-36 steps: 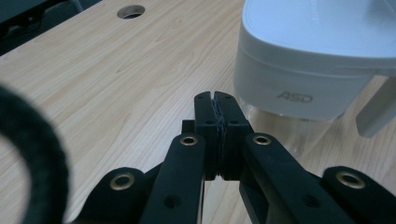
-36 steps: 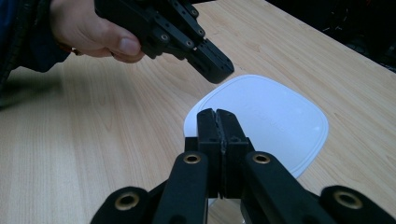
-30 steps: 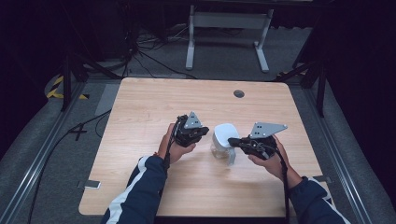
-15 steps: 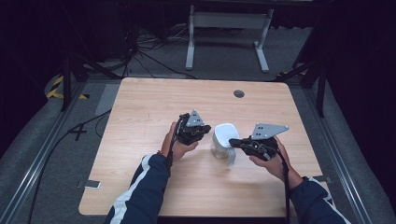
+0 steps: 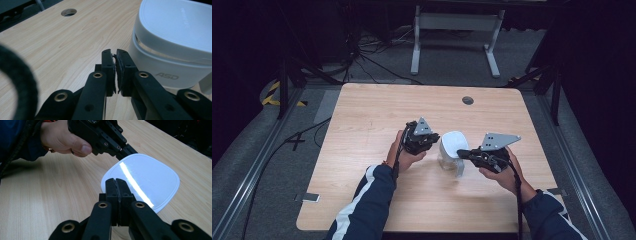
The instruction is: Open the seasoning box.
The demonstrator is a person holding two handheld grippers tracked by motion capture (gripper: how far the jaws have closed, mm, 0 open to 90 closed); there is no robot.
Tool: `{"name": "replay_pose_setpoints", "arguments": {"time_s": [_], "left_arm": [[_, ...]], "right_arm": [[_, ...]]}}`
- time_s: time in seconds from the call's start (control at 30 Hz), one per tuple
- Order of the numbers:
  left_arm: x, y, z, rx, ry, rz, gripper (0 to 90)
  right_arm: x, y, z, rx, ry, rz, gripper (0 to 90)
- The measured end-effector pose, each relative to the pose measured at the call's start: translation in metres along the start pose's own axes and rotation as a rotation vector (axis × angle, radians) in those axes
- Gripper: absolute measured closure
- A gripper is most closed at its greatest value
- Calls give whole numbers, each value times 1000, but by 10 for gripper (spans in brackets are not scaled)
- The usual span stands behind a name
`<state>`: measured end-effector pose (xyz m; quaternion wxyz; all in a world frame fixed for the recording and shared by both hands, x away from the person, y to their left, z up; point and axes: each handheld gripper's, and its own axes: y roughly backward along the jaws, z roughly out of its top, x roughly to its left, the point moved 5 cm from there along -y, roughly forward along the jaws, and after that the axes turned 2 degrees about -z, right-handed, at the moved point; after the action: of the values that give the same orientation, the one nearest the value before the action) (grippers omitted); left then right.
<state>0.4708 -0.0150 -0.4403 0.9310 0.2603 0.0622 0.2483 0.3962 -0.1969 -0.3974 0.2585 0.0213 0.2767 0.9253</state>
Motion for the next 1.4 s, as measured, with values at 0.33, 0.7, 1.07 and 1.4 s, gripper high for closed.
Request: {"name": "replay_pose_setpoints", "arguments": {"time_s": [0.33,0.7,1.07,1.4], "left_arm": [[-5,3,8,-5,-34,-16,879],[-11,9,12,-2,-91,-27,900],[-20,18,23,-54,-99,-56,900],[-33,27,36,-64,-131,-69,900]], "right_arm": [[1,1,-2,-2,0,7,900],[0,2,-2,4,6,6,899],[2,2,-4,16,8,7,899],[3,2,-8,38,10,5,898]]}}
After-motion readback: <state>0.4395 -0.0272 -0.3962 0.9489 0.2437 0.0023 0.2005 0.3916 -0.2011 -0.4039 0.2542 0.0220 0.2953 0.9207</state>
